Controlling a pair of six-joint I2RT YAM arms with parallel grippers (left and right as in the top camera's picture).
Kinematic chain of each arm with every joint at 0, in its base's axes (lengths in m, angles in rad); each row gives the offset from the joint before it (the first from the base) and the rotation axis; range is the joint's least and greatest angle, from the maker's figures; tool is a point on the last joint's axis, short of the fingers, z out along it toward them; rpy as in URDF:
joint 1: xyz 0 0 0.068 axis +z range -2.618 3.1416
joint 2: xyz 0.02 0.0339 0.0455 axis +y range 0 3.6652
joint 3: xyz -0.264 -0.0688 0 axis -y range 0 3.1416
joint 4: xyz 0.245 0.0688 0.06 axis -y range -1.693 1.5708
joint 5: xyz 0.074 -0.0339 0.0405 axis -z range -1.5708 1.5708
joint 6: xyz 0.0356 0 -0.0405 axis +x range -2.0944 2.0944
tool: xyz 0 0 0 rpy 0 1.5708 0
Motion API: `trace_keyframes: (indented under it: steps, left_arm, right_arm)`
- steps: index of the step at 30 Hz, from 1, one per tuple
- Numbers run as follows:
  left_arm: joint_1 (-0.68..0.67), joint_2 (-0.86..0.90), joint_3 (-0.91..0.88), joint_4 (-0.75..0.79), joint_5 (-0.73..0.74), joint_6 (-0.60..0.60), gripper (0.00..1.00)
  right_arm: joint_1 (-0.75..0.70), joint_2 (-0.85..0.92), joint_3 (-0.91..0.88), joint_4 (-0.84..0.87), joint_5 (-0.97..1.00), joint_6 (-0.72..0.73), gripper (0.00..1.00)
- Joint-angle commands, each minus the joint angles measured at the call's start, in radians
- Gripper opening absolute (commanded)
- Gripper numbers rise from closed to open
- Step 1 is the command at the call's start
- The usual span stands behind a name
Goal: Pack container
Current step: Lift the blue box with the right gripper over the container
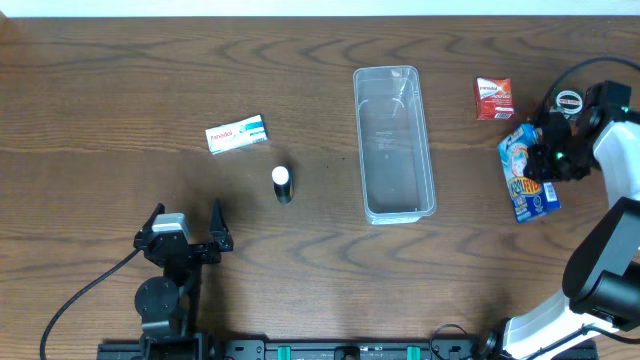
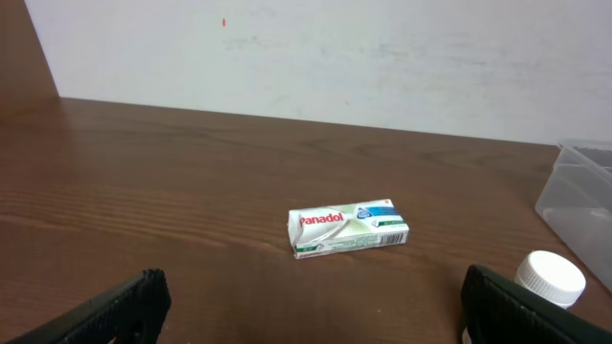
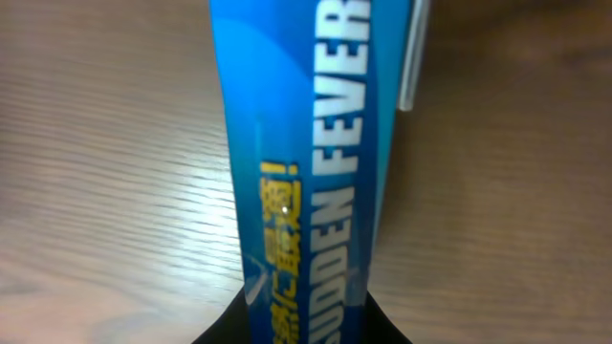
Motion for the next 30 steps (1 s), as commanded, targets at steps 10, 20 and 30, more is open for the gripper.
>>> trace_keyframes:
  steps: [10, 20, 30]
  left_arm:
    - [0.002, 0.0, -0.015, -0.036, 0.008, 0.01, 0.98]
    - [0.002, 0.0, -0.015, -0.036, 0.008, 0.01, 0.98]
    - [0.002, 0.0, -0.015, -0.036, 0.008, 0.01, 0.98]
  right_arm:
    - [-0.004, -0.129, 0.324, -0.171, -0.691, 0.164, 0.2]
    - [0.137, -0.143, 0.33, -0.1, -0.867, 0.301, 0.26]
    - [0.343, -0.089, 0.329, 0.135, -0.679, 0.595, 0.26]
